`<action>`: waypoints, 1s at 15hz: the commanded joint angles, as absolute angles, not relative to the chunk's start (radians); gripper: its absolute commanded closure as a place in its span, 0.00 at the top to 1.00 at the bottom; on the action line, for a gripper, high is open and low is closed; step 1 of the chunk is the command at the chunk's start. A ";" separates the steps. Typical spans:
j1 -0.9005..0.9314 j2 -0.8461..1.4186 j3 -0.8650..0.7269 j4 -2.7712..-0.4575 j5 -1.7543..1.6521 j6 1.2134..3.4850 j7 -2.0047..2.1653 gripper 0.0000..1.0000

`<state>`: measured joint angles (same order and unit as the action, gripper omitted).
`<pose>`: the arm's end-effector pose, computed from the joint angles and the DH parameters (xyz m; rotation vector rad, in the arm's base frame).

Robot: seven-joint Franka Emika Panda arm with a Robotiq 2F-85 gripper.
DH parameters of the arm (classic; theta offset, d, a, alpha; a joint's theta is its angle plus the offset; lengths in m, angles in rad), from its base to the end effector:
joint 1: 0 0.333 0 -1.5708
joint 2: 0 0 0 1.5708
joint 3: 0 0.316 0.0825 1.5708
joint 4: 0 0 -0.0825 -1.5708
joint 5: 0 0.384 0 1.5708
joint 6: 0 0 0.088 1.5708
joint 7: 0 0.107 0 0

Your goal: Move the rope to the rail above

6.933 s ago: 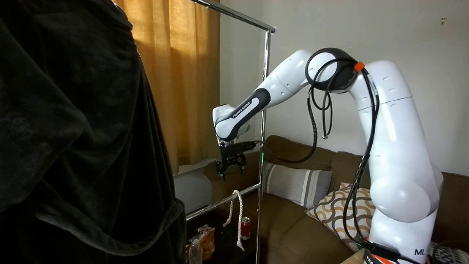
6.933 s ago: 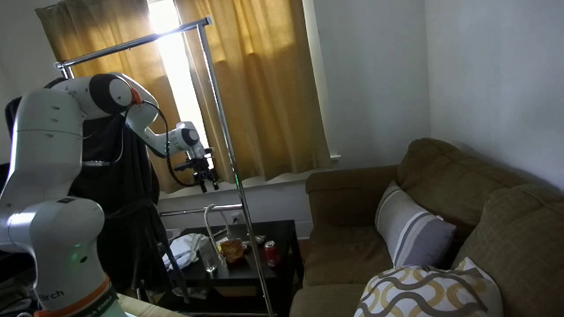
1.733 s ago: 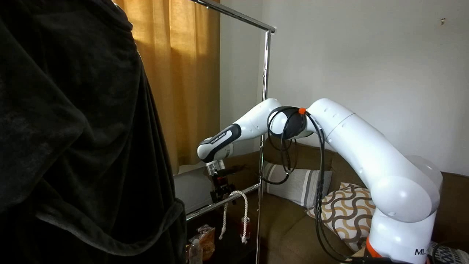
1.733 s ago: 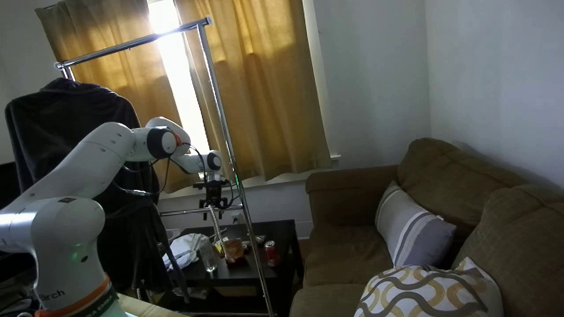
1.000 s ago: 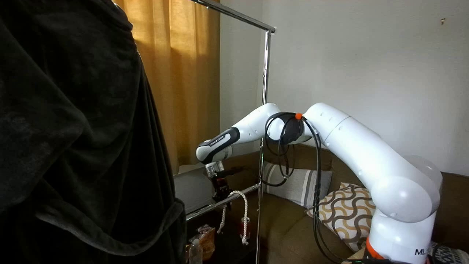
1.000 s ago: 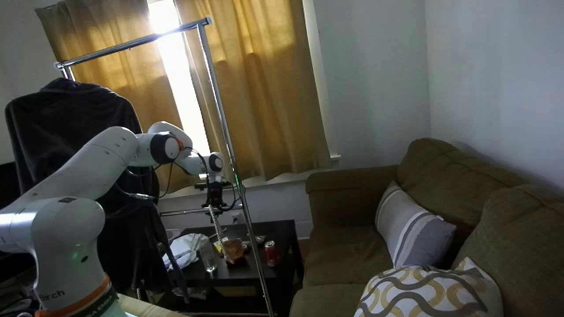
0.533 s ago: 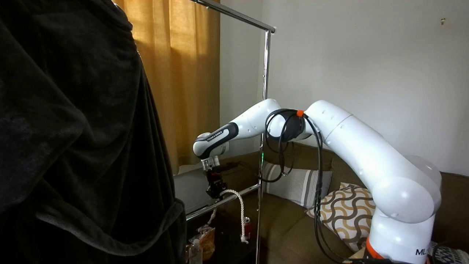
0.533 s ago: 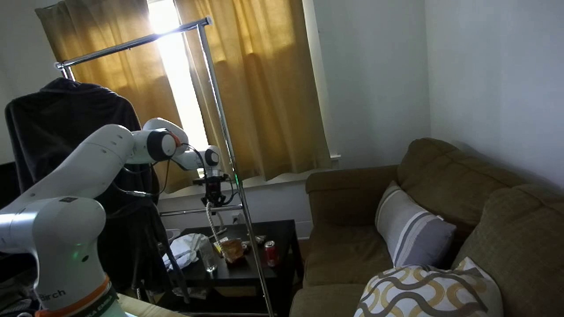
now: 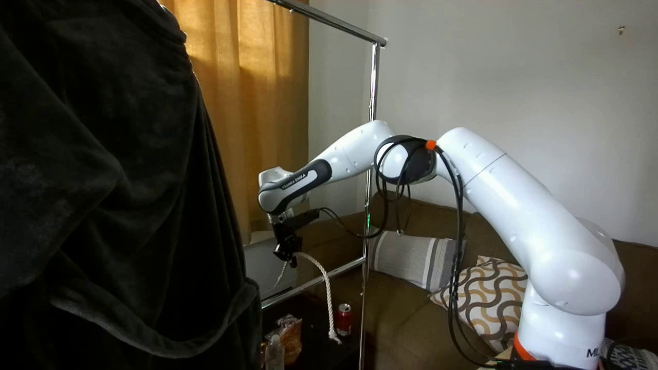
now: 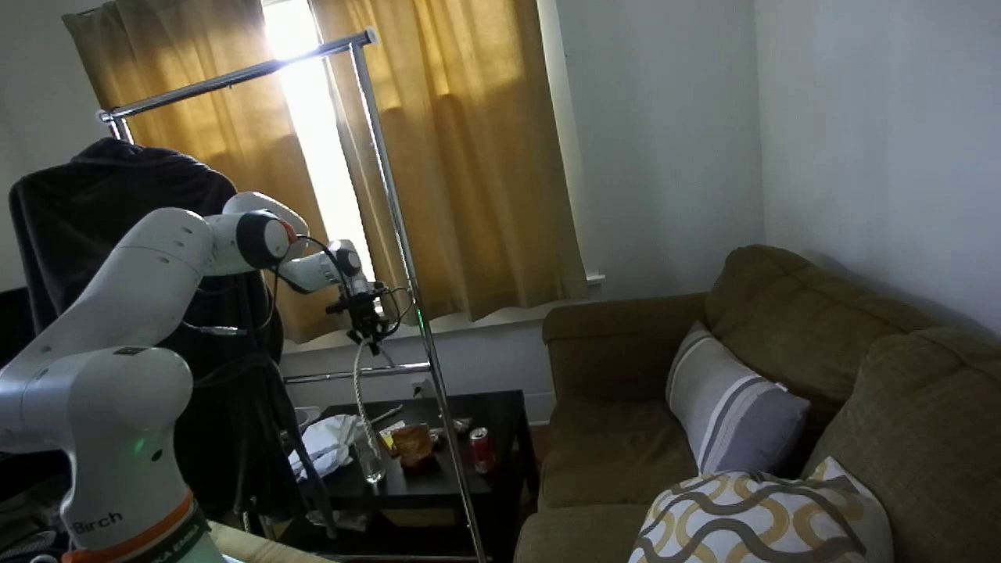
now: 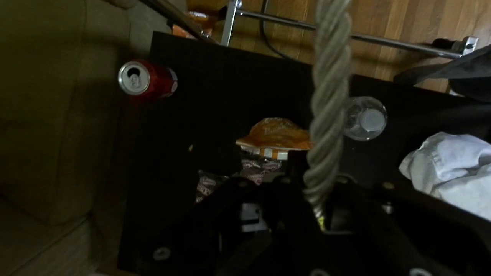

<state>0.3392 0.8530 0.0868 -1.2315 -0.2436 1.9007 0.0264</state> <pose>0.6829 0.2732 0.2429 2.8603 0.6937 -0.2076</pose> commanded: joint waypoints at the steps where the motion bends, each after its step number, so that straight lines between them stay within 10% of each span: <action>1: 0.377 0.711 0.060 -1.413 -0.325 2.026 0.092 0.02; 15: 0.459 0.315 0.050 -1.818 -0.798 2.328 0.426 0.02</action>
<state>0.4625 0.4147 0.0384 -1.7029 -0.7055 2.2573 0.3361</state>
